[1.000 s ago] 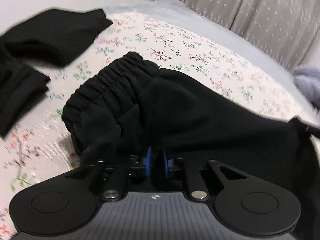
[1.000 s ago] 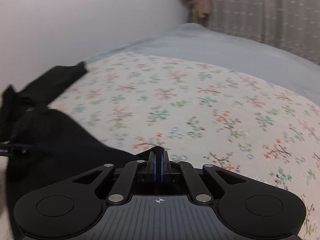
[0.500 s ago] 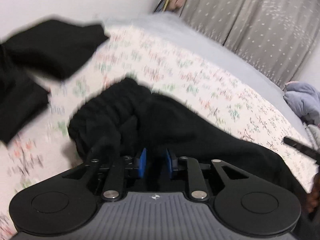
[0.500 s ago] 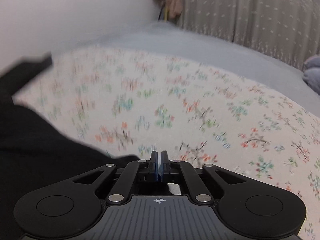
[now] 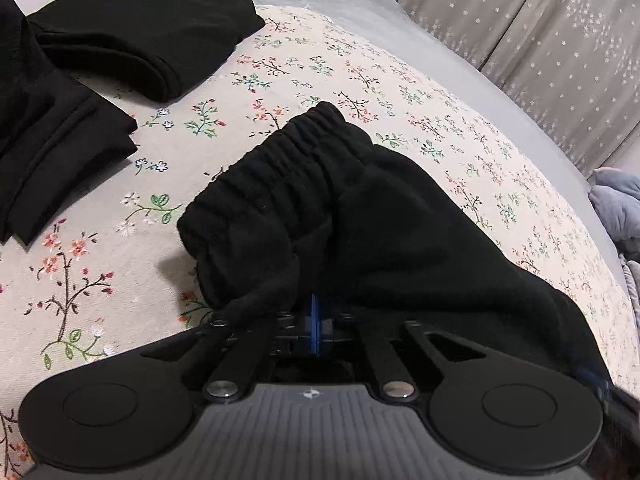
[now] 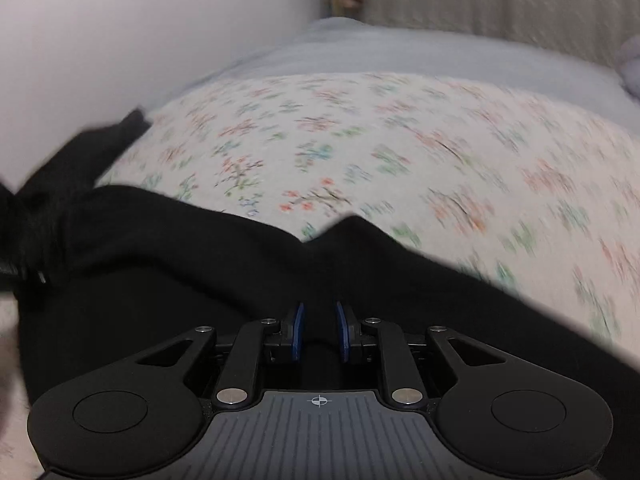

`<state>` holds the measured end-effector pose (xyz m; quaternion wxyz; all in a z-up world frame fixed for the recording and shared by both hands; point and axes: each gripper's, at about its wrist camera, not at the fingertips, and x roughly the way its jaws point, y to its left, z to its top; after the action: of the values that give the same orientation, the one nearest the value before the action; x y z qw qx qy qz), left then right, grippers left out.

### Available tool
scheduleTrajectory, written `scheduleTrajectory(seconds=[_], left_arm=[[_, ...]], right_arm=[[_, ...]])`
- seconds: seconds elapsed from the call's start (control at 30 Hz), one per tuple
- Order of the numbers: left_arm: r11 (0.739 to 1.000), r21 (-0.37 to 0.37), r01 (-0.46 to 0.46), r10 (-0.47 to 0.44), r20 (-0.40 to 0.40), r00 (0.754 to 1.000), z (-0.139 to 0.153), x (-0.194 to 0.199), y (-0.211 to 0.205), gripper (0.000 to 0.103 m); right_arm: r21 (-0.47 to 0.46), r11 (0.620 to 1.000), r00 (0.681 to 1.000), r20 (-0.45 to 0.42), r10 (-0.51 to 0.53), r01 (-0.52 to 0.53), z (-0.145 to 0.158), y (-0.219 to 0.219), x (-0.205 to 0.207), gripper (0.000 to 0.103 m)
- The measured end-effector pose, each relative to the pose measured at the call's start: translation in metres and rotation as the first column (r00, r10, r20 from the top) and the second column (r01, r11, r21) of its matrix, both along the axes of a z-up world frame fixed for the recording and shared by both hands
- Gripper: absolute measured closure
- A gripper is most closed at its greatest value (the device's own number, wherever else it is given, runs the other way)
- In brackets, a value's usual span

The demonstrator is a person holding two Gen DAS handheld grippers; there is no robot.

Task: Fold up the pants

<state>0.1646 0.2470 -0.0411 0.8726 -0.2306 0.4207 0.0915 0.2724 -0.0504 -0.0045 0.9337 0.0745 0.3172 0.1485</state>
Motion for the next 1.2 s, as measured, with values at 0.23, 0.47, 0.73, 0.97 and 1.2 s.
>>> scheduleTrajectory(seconds=[0.23, 0.47, 0.73, 0.97, 1.2], left_arm=[[0.998, 0.057, 0.001, -0.001, -0.008, 1.000, 0.000, -0.009, -0.001, 0.093], [0.996, 0.086, 0.000, 0.000, -0.001, 1.000, 0.000, -0.018, 0.001, 0.092], [0.986, 0.169, -0.011, 0.013, -0.011, 1.000, 0.002, -0.017, -0.010, 0.093], [0.976, 0.218, -0.022, 0.029, -0.029, 0.999, 0.002, -0.010, -0.017, 0.093], [0.979, 0.198, -0.053, 0.047, 0.037, 0.998, 0.027, -0.017, -0.032, 0.081]], right_arm=[[-0.130, 0.974, 0.979, 0.064, 0.194, -0.185, -0.010, 0.079, -0.094, 0.077], [-0.148, 0.976, 0.983, 0.071, 0.171, -0.160, -0.024, 0.045, -0.155, 0.082], [-0.115, 0.984, 0.990, 0.038, -0.133, 0.136, -0.035, -0.127, -0.182, 0.087], [-0.029, 0.915, 0.914, -0.045, -0.402, 0.401, -0.047, -0.274, -0.186, 0.103], [-0.299, 0.805, 0.844, -0.001, -0.536, 0.512, -0.037, -0.290, -0.187, 0.088]])
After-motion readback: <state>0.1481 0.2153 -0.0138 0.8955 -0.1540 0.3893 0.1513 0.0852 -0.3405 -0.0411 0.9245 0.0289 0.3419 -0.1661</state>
